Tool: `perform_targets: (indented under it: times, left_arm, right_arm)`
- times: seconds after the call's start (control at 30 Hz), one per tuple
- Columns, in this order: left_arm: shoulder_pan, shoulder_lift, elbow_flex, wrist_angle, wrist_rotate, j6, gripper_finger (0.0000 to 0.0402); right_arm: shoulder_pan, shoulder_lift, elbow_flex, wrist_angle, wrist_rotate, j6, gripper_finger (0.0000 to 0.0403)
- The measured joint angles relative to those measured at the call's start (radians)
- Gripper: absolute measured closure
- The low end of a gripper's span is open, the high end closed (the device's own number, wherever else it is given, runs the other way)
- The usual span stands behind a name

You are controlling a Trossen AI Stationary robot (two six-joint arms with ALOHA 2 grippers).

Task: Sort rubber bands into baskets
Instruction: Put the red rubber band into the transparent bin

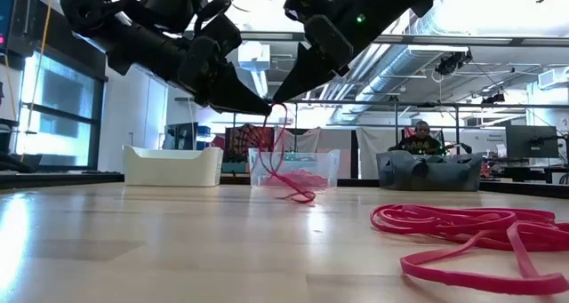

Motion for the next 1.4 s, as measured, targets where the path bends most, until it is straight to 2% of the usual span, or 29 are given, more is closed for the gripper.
perform_targets:
  times: [0.17,0.33,0.53,0.7,0.9,1.17,1.4]
  left_arm:
    - [0.000,0.000,0.000,0.000,-0.040,0.009,0.0400]
    - [0.020,-0.003,0.001,-0.002,-0.144,0.004,0.0401]
    - [0.081,-0.009,0.060,-0.052,-0.160,-0.005,0.0401]
    - [0.130,-0.009,0.146,-0.162,-0.160,0.019,0.0401]
    - [0.189,-0.010,0.221,-0.193,-0.151,0.039,0.0401]
    - [0.230,-0.010,0.303,-0.284,-0.131,0.089,0.0401]
    - [0.259,-0.010,0.358,-0.320,-0.142,0.140,0.0401]
  right_arm:
    - [0.014,0.000,0.000,-0.003,0.000,0.019,0.0396]
    - [0.036,0.000,0.000,-0.031,0.006,0.057,0.0351]
    - [0.066,0.000,-0.001,-0.133,0.132,0.114,0.0279]
    - [0.104,-0.005,-0.001,-0.232,0.248,0.189,0.0264]
    - [0.140,-0.011,-0.001,-0.343,0.273,0.265,0.0289]
    - [0.174,-0.011,-0.001,-0.406,0.273,0.297,0.0394]
    - [0.177,-0.011,-0.001,-0.432,0.273,0.325,0.0398]
